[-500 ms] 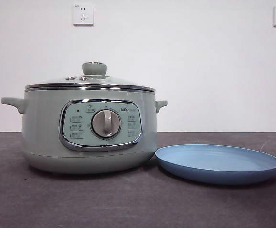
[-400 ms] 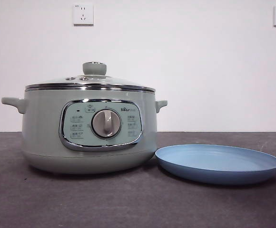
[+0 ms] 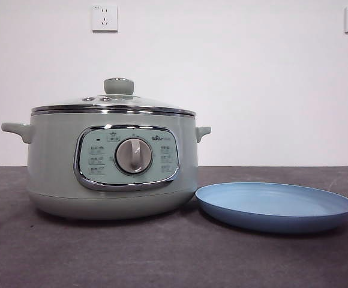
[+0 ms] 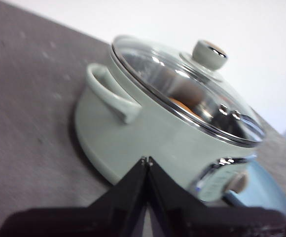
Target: Take the potato out from the steamer,put the potato on the plate,close the lid
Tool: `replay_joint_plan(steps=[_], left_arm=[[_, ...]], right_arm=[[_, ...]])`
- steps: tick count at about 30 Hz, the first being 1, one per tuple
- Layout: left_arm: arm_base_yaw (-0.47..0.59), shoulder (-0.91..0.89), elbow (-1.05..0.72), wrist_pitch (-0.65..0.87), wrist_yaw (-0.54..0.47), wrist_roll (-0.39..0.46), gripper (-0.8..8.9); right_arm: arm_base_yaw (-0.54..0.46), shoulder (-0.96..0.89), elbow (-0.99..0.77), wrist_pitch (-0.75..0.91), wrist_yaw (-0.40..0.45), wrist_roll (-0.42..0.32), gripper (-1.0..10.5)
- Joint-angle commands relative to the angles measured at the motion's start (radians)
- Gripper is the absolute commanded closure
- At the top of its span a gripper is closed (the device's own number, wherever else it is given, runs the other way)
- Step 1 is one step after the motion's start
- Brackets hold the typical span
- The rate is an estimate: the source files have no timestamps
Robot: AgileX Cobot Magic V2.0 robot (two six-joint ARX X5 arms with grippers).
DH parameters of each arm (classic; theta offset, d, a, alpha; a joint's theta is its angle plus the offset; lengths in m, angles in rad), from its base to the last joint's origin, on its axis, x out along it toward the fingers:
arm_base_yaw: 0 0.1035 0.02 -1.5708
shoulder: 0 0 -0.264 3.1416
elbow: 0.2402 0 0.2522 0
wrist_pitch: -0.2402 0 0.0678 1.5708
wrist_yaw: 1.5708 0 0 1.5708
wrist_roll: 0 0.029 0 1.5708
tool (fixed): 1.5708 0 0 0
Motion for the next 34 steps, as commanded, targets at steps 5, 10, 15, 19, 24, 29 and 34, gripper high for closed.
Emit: replay_joint_plan(steps=[5, 10, 15, 19, 24, 29, 34], left_arm=[[0.003, 0.018, 0.181, -0.074, 0.008, -0.014, 8.19], [0.003, 0.089, 0.324, -0.089, 0.008, 0.026, 8.2], [0.003, 0.21, 0.481, -0.127, 0.016, 0.088, 8.2], [0.003, 0.335, 0.62, -0.177, 0.068, 0.17, 8.2], [0.002, 0.493, 0.803, -0.259, 0.13, 0.271, 8.21], [0.001, 0.648, 1.0, -0.337, 0.171, 0.36, 8.21], [-0.007, 0.783, 1.193, -0.449, 0.188, 0.418, 8.21]], right_arm=[[0.002, 0.086, 0.188, 0.018, -0.024, 0.012, 9.6], [0.002, 0.208, 0.361, 0.018, -0.026, -0.053, 9.6], [0.003, 0.346, 0.55, 0.016, -0.08, -0.14, 9.6], [0.011, 0.45, 0.718, -0.024, -0.126, -0.215, 9.6], [0.038, 0.569, 0.924, -0.139, -0.161, -0.337, 9.6], [0.077, 0.699, 1.141, -0.312, -0.185, -0.464, 9.6], [0.118, 0.844, 1.345, -0.49, -0.267, -0.552, 9.6]])
